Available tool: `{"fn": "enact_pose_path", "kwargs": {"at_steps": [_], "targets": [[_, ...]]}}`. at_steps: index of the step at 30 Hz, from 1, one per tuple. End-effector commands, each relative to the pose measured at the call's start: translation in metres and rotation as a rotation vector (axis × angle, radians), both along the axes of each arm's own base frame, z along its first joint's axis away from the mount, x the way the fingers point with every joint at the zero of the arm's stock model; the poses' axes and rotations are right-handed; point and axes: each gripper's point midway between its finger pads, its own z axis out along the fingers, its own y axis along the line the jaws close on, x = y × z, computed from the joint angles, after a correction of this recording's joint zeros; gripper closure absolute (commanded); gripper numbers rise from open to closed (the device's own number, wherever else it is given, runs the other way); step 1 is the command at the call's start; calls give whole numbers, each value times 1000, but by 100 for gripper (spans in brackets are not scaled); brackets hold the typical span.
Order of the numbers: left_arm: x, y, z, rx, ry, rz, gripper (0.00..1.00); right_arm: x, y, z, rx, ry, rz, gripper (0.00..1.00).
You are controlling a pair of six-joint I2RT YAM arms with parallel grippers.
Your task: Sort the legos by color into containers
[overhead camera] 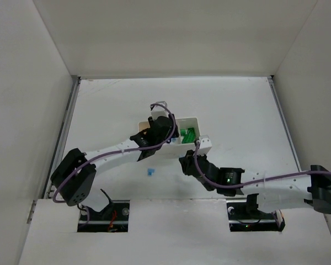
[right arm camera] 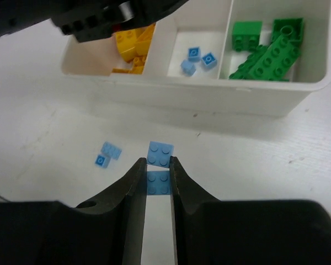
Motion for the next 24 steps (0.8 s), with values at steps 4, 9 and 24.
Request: {"fn": "enact_pose_path", "kwargs": {"at_steps": [4,9,24], "targets": [[-14,34,56,-67,-140,45,53,48,17,45,67,-93,4,78],[-60,75,32,-19,-108,75,57,87,35,46,36,-103,2,77],[-157,125,-59,129,139,36,53,163,58,10,-104,-67,-80,57]]}}
